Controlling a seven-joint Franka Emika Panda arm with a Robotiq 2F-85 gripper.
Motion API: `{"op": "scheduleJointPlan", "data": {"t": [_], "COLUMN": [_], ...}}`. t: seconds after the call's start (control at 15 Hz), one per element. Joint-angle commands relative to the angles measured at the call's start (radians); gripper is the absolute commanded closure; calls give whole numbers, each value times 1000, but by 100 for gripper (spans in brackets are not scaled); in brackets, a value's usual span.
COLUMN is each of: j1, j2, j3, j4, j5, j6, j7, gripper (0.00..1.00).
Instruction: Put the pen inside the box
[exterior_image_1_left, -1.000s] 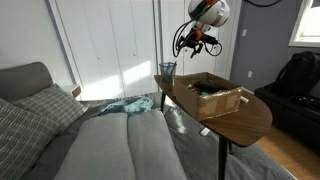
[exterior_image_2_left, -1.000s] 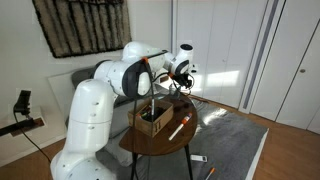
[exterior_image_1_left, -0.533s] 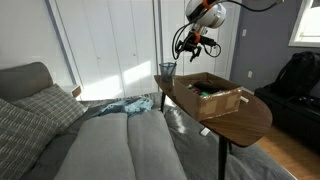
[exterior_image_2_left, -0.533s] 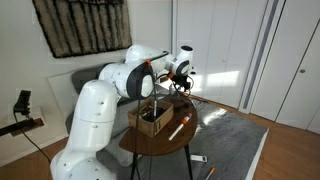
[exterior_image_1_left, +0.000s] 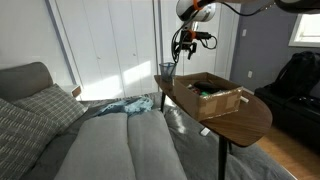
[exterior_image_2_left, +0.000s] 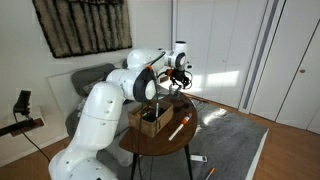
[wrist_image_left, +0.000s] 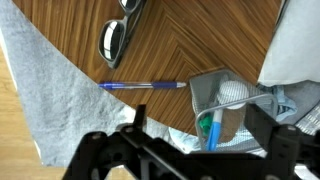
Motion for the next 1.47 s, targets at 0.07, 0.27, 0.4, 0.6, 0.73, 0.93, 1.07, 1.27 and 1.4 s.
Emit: {"op": "scheduleJointPlan", "data": {"t": [0.07, 0.27, 0.4, 0.6, 0.73, 0.93, 1.07, 1.27, 1.4], "j1": [3, 5, 3, 5, 4, 2, 0, -3, -6], "j2": [32, 69, 79, 85, 87, 95, 105, 118, 124], "j3": [3, 2, 5, 3, 5, 8, 12, 18, 24], "j4": [53, 86, 88, 93, 96, 103, 107, 112, 111], "j5": [0, 0, 6, 1, 4, 9, 15, 24, 31], "j6": [17, 17, 19, 23, 36, 57, 90, 126, 133], "j7": [-1, 11, 8, 7, 5, 0, -3, -7, -10], "gripper": [0, 0, 4, 31, 46, 67, 80, 85, 82]}}
